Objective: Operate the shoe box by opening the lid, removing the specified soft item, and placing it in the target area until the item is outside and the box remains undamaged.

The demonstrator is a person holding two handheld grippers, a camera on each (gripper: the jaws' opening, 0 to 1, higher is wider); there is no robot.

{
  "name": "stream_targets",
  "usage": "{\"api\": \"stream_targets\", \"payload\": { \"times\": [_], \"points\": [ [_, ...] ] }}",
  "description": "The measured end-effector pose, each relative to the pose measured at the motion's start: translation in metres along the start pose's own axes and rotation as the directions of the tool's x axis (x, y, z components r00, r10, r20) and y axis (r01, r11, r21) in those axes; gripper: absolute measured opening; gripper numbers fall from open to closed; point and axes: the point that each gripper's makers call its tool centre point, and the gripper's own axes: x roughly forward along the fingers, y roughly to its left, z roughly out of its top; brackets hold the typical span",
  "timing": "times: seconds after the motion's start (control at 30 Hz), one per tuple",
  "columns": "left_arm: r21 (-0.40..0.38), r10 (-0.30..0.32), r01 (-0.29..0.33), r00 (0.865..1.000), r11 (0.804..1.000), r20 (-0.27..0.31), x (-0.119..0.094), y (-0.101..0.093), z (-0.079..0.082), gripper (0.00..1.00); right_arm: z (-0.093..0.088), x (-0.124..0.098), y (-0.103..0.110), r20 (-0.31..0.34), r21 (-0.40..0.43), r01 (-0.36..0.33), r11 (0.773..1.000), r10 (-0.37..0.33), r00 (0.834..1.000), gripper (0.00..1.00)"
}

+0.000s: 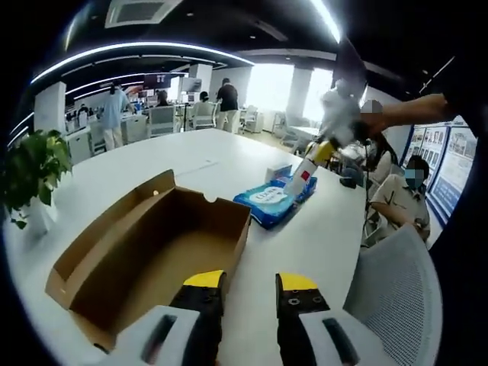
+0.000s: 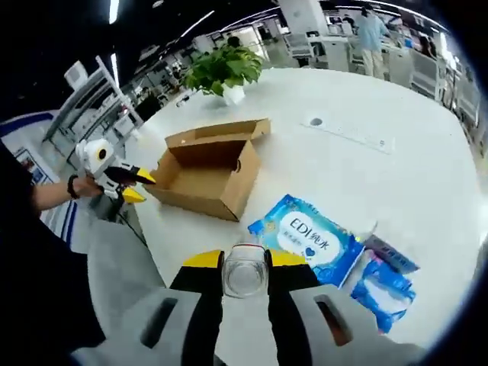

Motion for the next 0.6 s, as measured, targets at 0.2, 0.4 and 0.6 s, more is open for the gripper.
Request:
{"api": "stream_targets", "payload": {
  "times": [0.2,0.4,0.6],
  "points": [
    [-0.029,0.038,-0.037,0.999,0.999,0.007,-0.008,0.01,-0.003,0.25,0.002,0.002,-0.023,-0.162,-0.247,-0.003,0.969,-0.038,0.986,0.19],
    [-0.051,0.068,-0.067,0.998,0.996,0.013,-0.014,0.019,-0.006,0.25,0.006,0.006,-0.045,-0.253,-0.379,-0.027,0.925,-0.075,0.965,0.19],
    [-0.076,0.085,-0.084,0.996,0.994,0.016,-0.017,0.026,-0.01,0.25,0.014,0.01,-0.066,-0.304,-0.504,-0.039,0.863,-0.134,0.943,0.19]
  ]
}}
